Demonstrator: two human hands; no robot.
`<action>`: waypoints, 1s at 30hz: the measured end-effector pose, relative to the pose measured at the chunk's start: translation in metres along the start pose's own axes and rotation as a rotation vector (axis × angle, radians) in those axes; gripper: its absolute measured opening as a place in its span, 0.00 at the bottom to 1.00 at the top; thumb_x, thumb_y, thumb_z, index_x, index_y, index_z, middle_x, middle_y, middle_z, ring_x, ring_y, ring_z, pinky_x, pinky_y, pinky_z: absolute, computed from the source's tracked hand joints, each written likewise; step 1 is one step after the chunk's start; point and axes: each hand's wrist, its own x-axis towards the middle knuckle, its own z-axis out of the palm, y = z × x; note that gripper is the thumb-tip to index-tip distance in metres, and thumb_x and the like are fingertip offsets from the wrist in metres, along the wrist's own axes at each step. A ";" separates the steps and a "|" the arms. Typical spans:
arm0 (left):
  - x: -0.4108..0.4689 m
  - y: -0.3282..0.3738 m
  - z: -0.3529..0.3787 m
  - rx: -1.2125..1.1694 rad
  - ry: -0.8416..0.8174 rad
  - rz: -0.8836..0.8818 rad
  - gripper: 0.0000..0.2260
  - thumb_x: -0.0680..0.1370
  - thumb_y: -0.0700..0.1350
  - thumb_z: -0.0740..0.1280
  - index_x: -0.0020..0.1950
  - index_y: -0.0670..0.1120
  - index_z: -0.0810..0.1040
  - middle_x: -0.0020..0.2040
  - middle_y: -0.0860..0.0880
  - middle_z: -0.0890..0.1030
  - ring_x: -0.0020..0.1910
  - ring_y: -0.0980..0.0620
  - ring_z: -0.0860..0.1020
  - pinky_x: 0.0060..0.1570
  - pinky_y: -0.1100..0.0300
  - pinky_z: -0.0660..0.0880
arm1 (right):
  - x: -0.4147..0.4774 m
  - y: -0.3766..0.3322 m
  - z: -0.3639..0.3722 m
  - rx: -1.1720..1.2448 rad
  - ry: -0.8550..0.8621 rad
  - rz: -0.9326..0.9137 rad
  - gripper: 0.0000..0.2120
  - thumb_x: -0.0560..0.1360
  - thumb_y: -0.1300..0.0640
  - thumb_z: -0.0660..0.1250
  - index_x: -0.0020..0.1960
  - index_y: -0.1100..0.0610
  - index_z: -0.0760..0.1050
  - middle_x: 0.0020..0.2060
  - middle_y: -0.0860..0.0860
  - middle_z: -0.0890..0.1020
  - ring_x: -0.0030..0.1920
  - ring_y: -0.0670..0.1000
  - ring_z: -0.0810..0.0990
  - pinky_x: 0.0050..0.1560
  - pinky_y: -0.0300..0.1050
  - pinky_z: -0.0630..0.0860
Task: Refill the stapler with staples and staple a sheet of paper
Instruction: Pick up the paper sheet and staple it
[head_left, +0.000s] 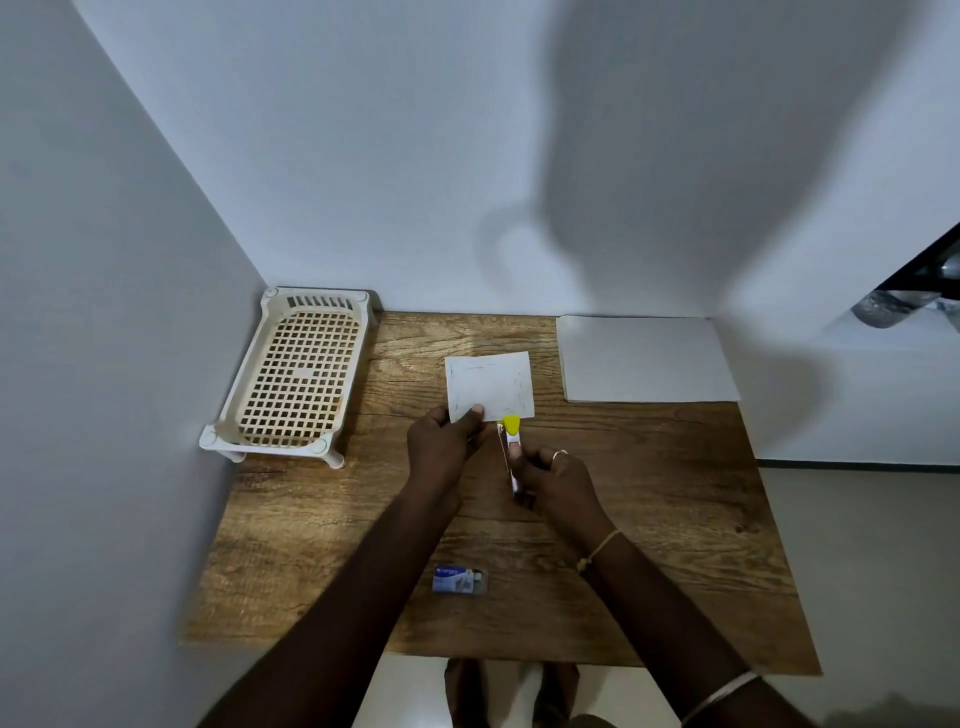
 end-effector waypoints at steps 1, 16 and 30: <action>0.000 0.000 0.000 0.015 0.001 -0.001 0.09 0.77 0.38 0.74 0.57 0.43 0.83 0.51 0.45 0.88 0.50 0.47 0.87 0.51 0.52 0.84 | 0.000 0.000 0.001 0.027 0.000 0.009 0.14 0.76 0.46 0.71 0.54 0.55 0.85 0.35 0.46 0.86 0.37 0.43 0.82 0.40 0.42 0.80; -0.003 -0.008 -0.002 -0.048 -0.076 -0.087 0.10 0.77 0.36 0.73 0.59 0.38 0.83 0.51 0.42 0.88 0.51 0.44 0.87 0.48 0.55 0.83 | 0.004 -0.002 0.008 0.102 0.044 0.026 0.19 0.71 0.42 0.74 0.54 0.55 0.86 0.47 0.55 0.88 0.52 0.59 0.85 0.54 0.62 0.81; -0.005 -0.011 -0.003 -0.094 -0.190 -0.134 0.14 0.75 0.45 0.77 0.58 0.41 0.83 0.52 0.42 0.88 0.51 0.45 0.87 0.45 0.56 0.83 | 0.004 0.000 0.008 0.125 0.124 -0.001 0.10 0.75 0.53 0.74 0.50 0.59 0.86 0.47 0.57 0.88 0.53 0.59 0.85 0.59 0.65 0.79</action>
